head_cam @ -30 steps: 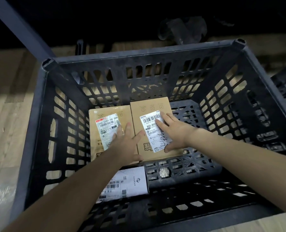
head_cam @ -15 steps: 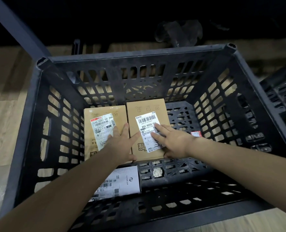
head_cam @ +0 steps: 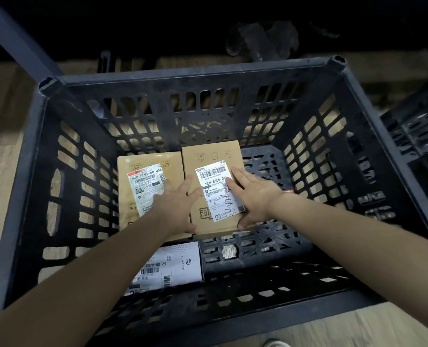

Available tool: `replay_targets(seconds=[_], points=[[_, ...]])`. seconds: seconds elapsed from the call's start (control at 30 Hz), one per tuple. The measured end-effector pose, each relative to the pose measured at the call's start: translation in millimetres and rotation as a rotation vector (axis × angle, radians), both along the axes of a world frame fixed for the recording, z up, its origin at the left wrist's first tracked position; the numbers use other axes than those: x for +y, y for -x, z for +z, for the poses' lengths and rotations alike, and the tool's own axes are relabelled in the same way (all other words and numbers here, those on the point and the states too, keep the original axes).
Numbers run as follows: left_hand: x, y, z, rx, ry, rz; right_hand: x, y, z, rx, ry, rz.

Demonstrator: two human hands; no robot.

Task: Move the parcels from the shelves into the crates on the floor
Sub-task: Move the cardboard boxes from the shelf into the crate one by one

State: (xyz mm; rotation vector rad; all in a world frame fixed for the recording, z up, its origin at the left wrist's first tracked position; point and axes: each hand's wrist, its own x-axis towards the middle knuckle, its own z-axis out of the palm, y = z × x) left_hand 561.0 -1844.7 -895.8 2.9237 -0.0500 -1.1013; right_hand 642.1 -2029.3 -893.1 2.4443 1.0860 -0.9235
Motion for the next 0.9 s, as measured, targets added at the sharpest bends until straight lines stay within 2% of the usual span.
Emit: replay_targets(seconds=[0.23, 0.5, 0.63, 0.8, 0.9], points=[[-11, 4, 9, -0.011, -0.114, -0.080, 0, 12, 6, -0.025, 0.010, 0.009], [-5, 6, 7, -0.050, -0.121, -0.137, -2, 15, 7, -0.018, 0.047, 0.027], [-7, 9, 13, -0.033, -0.184, -0.168, -4, 12, 11, 0.003, 0.058, 0.034], [-9, 19, 52, 0.006, -0.204, -0.181, -4, 12, 28, -0.020, 0.080, 0.028], [-6, 29, 95, 0.037, -0.202, -0.156, -4, 21, 67, -0.002, 0.098, 0.010]])
